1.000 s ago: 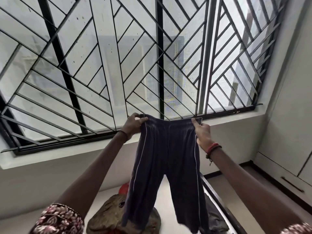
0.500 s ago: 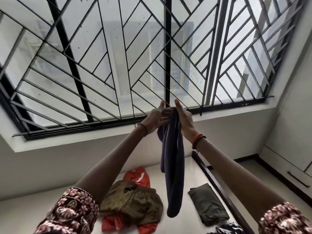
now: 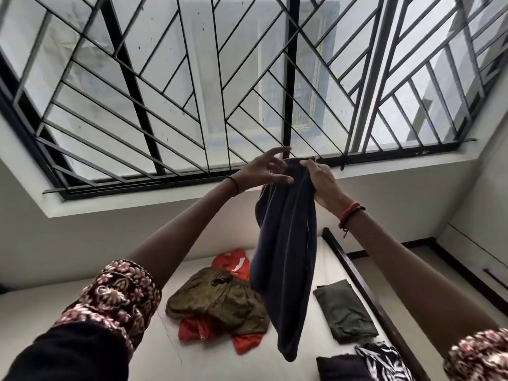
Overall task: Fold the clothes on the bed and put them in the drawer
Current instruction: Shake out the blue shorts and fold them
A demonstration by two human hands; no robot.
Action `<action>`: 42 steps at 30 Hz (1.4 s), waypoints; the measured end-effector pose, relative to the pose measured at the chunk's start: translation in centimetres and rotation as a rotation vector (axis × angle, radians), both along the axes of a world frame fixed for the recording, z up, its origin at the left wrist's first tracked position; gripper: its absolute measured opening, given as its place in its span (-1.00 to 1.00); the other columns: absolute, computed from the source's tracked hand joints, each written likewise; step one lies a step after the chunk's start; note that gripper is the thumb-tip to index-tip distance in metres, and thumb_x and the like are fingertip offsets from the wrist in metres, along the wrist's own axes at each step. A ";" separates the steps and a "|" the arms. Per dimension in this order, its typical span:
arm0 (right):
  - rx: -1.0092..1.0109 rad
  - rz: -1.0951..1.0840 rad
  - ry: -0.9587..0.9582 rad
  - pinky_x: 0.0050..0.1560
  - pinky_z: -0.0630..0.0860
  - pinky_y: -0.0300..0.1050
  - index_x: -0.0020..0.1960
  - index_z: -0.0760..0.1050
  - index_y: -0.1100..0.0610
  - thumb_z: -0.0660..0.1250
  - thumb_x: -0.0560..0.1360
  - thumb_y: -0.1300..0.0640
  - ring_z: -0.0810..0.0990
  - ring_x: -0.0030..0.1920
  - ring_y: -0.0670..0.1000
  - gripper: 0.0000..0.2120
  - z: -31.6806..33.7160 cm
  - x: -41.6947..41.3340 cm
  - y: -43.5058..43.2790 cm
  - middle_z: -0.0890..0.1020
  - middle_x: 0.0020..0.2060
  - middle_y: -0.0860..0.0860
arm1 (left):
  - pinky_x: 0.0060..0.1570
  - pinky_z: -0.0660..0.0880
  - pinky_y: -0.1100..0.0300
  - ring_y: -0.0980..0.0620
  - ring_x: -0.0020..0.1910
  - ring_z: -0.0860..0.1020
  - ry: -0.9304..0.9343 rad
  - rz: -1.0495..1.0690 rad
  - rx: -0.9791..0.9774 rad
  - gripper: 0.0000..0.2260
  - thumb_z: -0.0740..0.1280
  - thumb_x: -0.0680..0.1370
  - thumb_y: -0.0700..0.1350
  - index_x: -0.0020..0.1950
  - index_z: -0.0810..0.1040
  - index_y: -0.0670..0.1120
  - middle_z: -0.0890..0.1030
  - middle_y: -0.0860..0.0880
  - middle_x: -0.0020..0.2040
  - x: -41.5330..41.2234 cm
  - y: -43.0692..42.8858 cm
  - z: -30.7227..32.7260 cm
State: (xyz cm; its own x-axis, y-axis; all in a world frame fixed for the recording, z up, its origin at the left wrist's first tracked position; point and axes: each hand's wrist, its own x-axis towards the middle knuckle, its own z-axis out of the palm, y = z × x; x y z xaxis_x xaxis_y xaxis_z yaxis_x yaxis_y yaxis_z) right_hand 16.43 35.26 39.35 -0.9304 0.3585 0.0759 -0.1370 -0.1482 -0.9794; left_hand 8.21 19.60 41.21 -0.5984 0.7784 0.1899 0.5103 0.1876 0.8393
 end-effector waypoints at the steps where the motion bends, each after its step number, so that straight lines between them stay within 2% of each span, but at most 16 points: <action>1: -0.018 0.025 0.012 -0.21 0.60 -0.15 -0.03 0.57 0.32 0.16 0.58 0.21 0.65 -0.26 0.01 -0.75 0.1 0.1 0.0 0.68 -0.24 0.13 | 0.27 0.39 0.01 -0.02 0.23 0.45 0.203 0.010 -0.066 -0.22 0.53 0.28 0.10 0.44 0.27 0.08 0.47 -0.07 0.20 -0.3 0.3 0.0; 4: -0.045 0.110 0.035 -0.23 0.61 -0.21 -0.07 0.56 0.25 0.16 0.59 0.22 0.66 -0.28 -0.05 -0.78 0.1 0.3 0.4 0.69 -0.30 0.06 | 0.37 0.16 0.00 -0.04 0.41 0.29 0.624 0.040 -0.340 -0.04 0.52 0.18 0.26 0.49 0.17 0.15 0.34 -0.04 0.42 -1.0 0.9 0.7; 7: -0.015 0.222 0.051 -0.21 0.60 -0.23 -0.07 0.56 0.22 0.16 0.59 0.21 0.67 -0.24 -0.07 -0.79 0.1 0.7 1.3 0.70 -0.27 0.04 | 0.36 0.29 0.02 0.05 0.33 0.40 0.478 -0.036 -0.518 -0.07 0.56 0.20 0.21 0.45 0.13 0.25 0.43 0.10 0.35 -1.3 0.3 1.6; 11: -0.006 0.278 0.064 -0.18 0.59 -0.25 -0.03 0.56 0.21 0.16 0.60 0.20 0.67 -0.20 -0.09 -0.79 0.1 1.4 3.2 0.71 -0.22 0.02 | -0.06 0.48 0.44 0.20 0.05 0.51 0.317 -0.065 -0.603 -0.28 0.59 0.30 -0.02 0.37 0.33 0.09 0.52 0.17 0.08 -1.1 -0.6 2.4; 13: 0.017 0.282 0.061 -0.16 0.60 -0.25 -0.01 0.55 0.22 0.17 0.60 0.19 0.66 -0.19 -0.09 -0.81 -0.1 1.4 4.1 0.70 -0.20 0.01 | -0.21 0.56 0.35 0.11 -0.05 0.59 0.294 -0.026 -0.641 -0.54 0.57 0.32 -0.05 0.16 0.51 0.00 0.61 0.11 -0.05 -1.6 -1.0 2.5; 15: 0.124 0.328 0.034 -0.07 0.58 -0.21 0.03 0.55 0.22 0.23 0.58 0.12 0.64 -0.12 -0.05 -0.80 -0.6 1.3 4.9 0.68 -0.13 0.03 | -0.12 0.61 0.09 -0.01 -0.05 0.63 0.310 0.010 -0.695 -0.67 0.57 0.32 -0.02 0.00 0.57 -0.04 0.66 -0.01 -0.09 -2.3 -1.3 2.2; 20: 0.404 0.391 0.011 -0.01 0.56 -0.26 0.12 0.53 0.15 0.20 0.60 0.21 0.62 0.01 -0.08 -0.83 -1.8 1.0 7.0 0.67 -0.03 -0.05 | -0.10 0.46 0.20 -0.01 -0.06 0.55 0.439 0.022 -0.779 -0.77 0.48 0.43 -0.02 0.01 0.58 -0.08 0.63 -0.05 -0.08 -2.9 -0.8 1.7; 22: 0.512 0.340 0.065 0.13 0.53 -0.18 0.31 0.42 0.08 0.22 0.59 0.24 0.54 0.20 -0.04 -0.70 -2.1 0.8 8.1 0.58 0.18 -0.05 | -0.03 0.44 0.14 -0.05 -0.02 0.55 0.483 0.015 -0.770 -0.76 0.42 0.49 -0.04 0.09 0.56 -0.11 0.62 -0.09 -0.02 -3.0 -0.4 1.3; 24: 0.673 0.311 0.142 0.39 0.32 -0.16 0.47 0.23 -0.07 0.21 0.59 0.27 0.31 0.43 -0.10 -0.49 -2.0 0.8 8.8 0.34 0.43 -0.14 | -0.04 0.42 0.11 -0.07 -0.03 0.52 0.462 0.001 -0.758 -0.87 0.36 0.52 -0.10 0.04 0.54 -0.09 0.59 -0.07 -0.05 -3.0 0.3 1.1; 26: 0.783 0.301 0.170 0.47 0.10 -0.29 0.50 0.19 -0.04 0.14 0.60 0.35 0.18 0.44 -0.29 -0.45 -1.9 0.9 8.8 0.28 0.45 -0.20 | -0.07 0.40 0.11 -0.03 -0.06 0.48 0.358 -0.003 -0.737 -0.96 0.33 0.49 -0.12 -0.09 0.50 -0.01 0.53 -0.03 -0.11 -2.4 1.0 1.6; 28: 0.815 0.266 0.168 0.47 0.20 -0.17 0.44 0.32 0.07 0.11 0.59 0.38 0.33 0.36 -0.27 -0.53 -2.2 0.5 8.9 0.41 0.35 -0.12 | -0.06 0.43 0.09 0.01 -0.08 0.46 0.275 0.004 -0.700 -0.89 0.29 0.41 -0.10 -0.09 0.51 -0.04 0.53 -0.04 -0.09 -1.8 1.5 2.4; 30: 0.831 0.204 0.142 0.38 0.35 0.02 0.39 0.40 0.10 0.23 0.57 0.28 0.47 0.27 -0.09 -0.61 -2.7 0.2 8.9 0.51 0.27 0.03 | -0.07 0.41 0.12 0.04 -0.08 0.46 0.244 0.022 -0.678 -0.79 0.26 0.35 -0.09 -0.04 0.53 -0.08 0.55 -0.04 -0.06 -1.2 1.9 3.0; 33: 0.814 0.173 0.049 0.30 0.45 -0.01 0.46 0.27 0.09 0.52 0.36 0.09 0.51 0.20 -0.02 -0.25 -2.8 0.6 8.9 0.53 0.22 0.06 | -0.10 0.41 0.14 0.04 -0.09 0.47 0.213 0.044 -0.672 -0.85 0.28 0.34 -0.10 -0.11 0.53 0.01 0.56 -0.02 -0.09 -0.6 2.7 3.5; 36: 1.000 0.124 -0.039 0.17 0.52 0.00 0.50 0.10 -0.10 0.57 0.20 -0.13 0.57 0.13 0.02 0.01 -2.9 0.5 9.2 0.59 0.17 0.03 | -0.20 0.36 0.18 0.03 -0.13 0.45 0.269 0.041 -0.747 -0.92 0.30 0.41 -0.19 -0.14 0.53 -0.05 0.53 -0.01 -0.15 0.1 3.4 3.9; 38: 1.167 0.103 -0.100 0.09 0.53 0.00 0.46 0.18 -0.15 0.52 0.21 -0.22 0.59 0.11 0.07 -0.09 -2.7 0.4 9.4 0.62 0.13 0.02 | -0.21 0.34 0.18 0.01 -0.12 0.45 0.350 0.034 -0.816 -0.89 0.28 0.45 -0.27 -0.08 0.54 -0.12 0.55 -0.05 -0.13 0.6 3.5 3.8; 42: 1.402 0.204 -0.090 -0.10 0.47 -0.11 0.22 0.47 -0.01 0.43 0.38 0.02 0.59 0.05 0.07 -0.58 -2.1 1.0 8.3 0.63 0.04 0.01 | -0.06 0.42 0.09 -0.06 -0.04 0.50 0.461 0.023 -0.910 -0.95 0.33 0.48 -0.16 -0.08 0.50 -0.07 0.58 -0.09 -0.04 1.2 3.2 3.0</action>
